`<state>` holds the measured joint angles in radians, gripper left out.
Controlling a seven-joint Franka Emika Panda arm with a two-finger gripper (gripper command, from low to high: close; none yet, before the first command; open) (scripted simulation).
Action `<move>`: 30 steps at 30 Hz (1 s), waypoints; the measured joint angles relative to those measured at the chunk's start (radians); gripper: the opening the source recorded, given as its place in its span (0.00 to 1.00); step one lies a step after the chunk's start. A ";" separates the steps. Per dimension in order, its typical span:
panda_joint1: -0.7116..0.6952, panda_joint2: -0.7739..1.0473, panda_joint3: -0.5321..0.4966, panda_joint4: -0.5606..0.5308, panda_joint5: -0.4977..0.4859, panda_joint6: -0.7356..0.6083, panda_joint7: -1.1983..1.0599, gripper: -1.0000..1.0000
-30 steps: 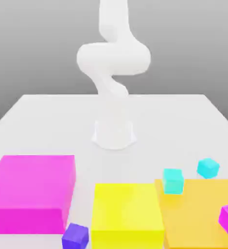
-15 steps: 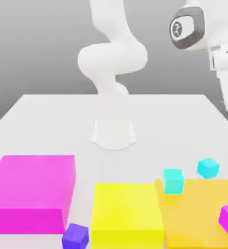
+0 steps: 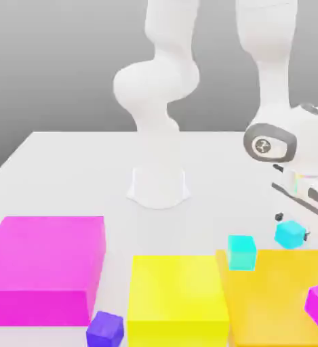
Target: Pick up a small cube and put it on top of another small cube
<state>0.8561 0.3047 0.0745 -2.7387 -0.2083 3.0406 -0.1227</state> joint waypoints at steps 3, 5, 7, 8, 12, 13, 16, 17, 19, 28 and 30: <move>0.000 0.000 0.000 0.000 -0.001 -0.001 0.001 0.00; 0.009 0.013 -0.010 0.003 -0.007 0.008 0.006 0.00; -0.010 -0.023 0.013 -0.005 0.009 -0.020 -0.007 0.00; -0.025 -0.053 0.032 -0.011 0.028 -0.044 -0.022 0.00; -0.063 -0.193 0.095 -0.040 0.132 -0.154 -0.099 0.00; -0.073 -0.228 0.092 -0.044 0.154 -0.184 -0.105 0.00; -0.152 -0.326 0.047 -0.042 0.189 -0.283 -0.050 0.00; -0.188 -0.358 0.028 -0.040 0.194 -0.316 -0.022 0.00; -0.238 -0.422 -0.005 -0.036 0.201 -0.384 0.037 0.00; -0.389 -0.440 -0.098 -0.042 0.205 -0.396 0.200 0.00; -0.388 -0.388 -0.100 -0.049 0.205 -0.337 0.201 1.00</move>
<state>0.4682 -0.0829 -0.0254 -2.7881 -0.0037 2.7038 0.0785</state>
